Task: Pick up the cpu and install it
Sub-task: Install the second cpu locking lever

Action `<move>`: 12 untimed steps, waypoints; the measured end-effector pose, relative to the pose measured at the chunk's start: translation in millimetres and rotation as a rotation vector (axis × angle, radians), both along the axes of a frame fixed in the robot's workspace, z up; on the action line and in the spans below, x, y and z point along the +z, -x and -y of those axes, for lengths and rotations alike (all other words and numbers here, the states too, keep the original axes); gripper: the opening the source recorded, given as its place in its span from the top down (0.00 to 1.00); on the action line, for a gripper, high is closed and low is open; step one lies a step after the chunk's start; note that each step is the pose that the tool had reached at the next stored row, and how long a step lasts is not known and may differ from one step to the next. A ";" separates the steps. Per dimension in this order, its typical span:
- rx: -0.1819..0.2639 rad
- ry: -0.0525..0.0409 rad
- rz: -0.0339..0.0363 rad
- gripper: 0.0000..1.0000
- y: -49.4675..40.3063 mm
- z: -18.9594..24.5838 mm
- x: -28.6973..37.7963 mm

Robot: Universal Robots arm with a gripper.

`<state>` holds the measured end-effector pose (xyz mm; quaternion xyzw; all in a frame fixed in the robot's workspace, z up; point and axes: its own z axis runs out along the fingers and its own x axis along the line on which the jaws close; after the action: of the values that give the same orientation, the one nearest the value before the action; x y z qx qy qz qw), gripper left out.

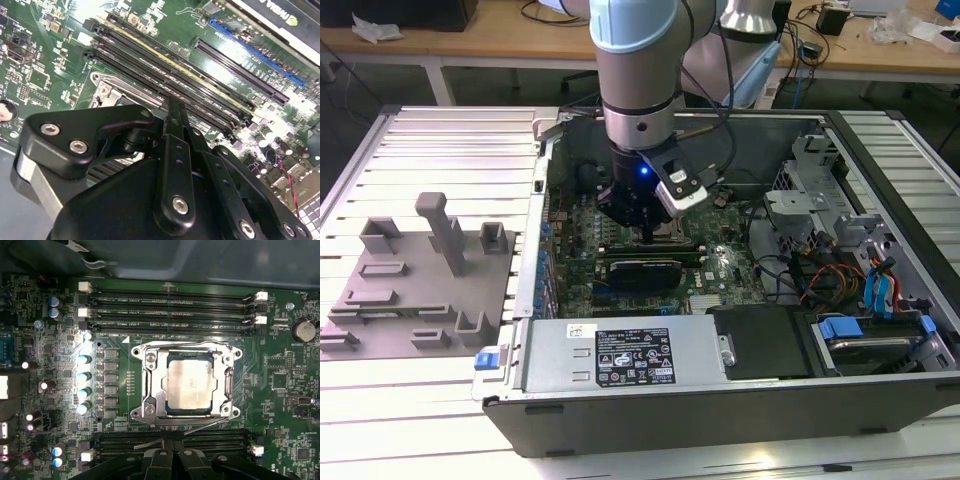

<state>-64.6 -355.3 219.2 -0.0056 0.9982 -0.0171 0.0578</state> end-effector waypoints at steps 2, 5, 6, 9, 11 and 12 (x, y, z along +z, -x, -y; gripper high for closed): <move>0.003 -0.0001 0.0000 0.89 2.9 0.7 0.0; 0.007 0.0000 0.0000 0.89 8.7 1.3 -0.1; 0.007 -0.0060 -0.0001 0.89 9.1 5.4 -0.1; 0.007 -0.0639 -0.0002 0.89 10.3 11.0 -0.7; 0.007 -0.0638 -0.0001 0.89 15.4 10.9 -0.8; 0.007 -0.0638 -0.0002 0.89 16.9 10.9 -0.8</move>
<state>-81.5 -366.2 218.4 -0.0074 0.9982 0.0149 0.0579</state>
